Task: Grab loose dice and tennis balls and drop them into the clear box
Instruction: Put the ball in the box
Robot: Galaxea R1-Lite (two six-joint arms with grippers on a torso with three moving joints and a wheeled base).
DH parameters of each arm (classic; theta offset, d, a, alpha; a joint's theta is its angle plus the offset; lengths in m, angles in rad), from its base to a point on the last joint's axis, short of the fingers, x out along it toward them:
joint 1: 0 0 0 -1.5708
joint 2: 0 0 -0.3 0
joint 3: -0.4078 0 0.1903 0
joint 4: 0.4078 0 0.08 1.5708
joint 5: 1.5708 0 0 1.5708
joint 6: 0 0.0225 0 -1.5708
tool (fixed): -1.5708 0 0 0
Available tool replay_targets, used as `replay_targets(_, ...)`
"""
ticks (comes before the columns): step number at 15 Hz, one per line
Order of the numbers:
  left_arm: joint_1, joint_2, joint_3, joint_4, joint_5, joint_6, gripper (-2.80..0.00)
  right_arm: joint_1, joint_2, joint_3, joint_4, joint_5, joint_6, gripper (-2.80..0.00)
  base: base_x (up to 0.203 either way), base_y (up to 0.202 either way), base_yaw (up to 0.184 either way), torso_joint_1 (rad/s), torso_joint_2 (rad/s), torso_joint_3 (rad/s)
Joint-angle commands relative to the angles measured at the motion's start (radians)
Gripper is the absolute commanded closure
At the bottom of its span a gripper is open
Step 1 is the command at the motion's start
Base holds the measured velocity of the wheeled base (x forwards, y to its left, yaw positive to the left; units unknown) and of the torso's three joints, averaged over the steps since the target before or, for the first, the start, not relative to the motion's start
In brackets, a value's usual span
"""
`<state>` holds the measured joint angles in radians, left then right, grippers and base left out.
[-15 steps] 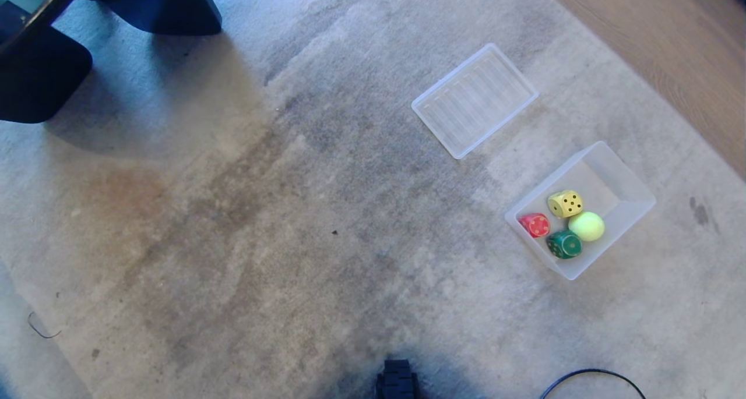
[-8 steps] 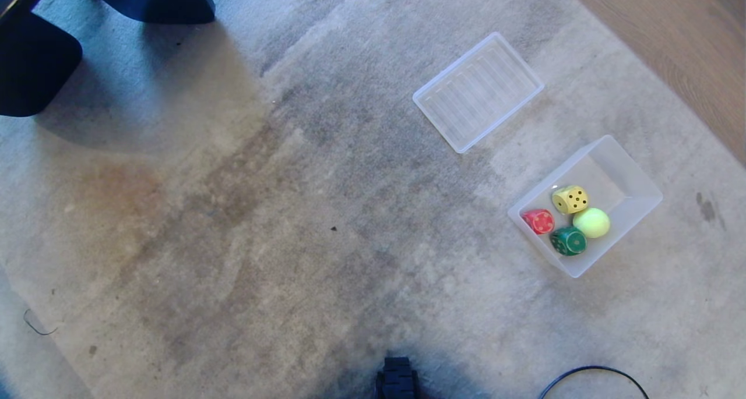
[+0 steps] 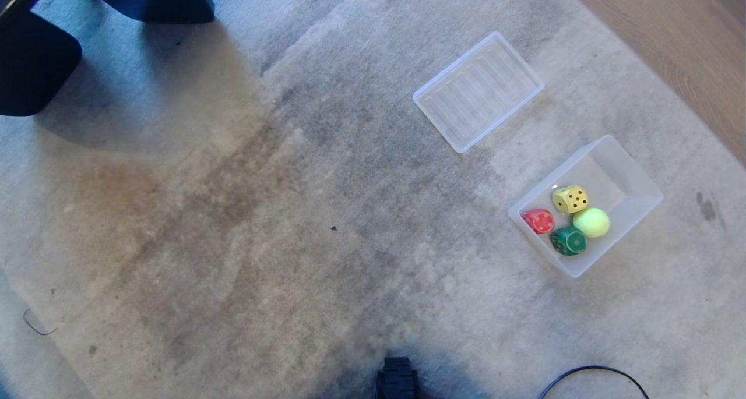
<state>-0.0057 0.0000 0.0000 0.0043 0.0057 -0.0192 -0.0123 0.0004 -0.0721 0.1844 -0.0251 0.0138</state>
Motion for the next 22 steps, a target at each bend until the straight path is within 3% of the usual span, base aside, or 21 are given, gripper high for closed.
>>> replay_targets(1,0.000,0.000,0.000,0.000,0.000,-0.001,0.00,0.000,0.000,-0.002,0.004,0.001,0.002,0.00,0.000,0.000,0.000,0.000,0.00,0.000)
replay_targets(5,0.000,0.000,0.000,0.000,0.000,-0.001,0.00,0.000,0.082,-0.052,0.001,-0.011,0.012,0.00,0.000,0.000,0.000,0.000,0.00,0.000)
replay_targets(11,0.000,0.000,0.000,0.000,0.000,-0.001,0.00,-0.004,0.749,-0.378,-0.046,-0.029,0.207,0.00,0.000,0.000,0.000,0.000,0.00,0.000)
replay_targets(13,0.000,0.000,0.000,0.000,0.000,-0.001,0.00,-0.008,0.966,-0.418,-0.170,-0.035,0.241,0.00,0.000,0.000,0.000,0.000,0.00,0.000)
replay_targets(19,0.000,0.000,0.000,0.000,0.000,-0.001,0.00,-0.137,1.517,-0.469,-0.775,-0.066,0.278,0.00,0.000,0.000,0.000,0.000,0.00,0.000)
replay_targets(22,0.000,0.000,0.000,0.000,0.000,-0.001,0.00,-0.227,1.633,-0.525,-0.874,-0.042,0.287,0.00,0.000,0.000,0.000,0.000,0.00,0.000)
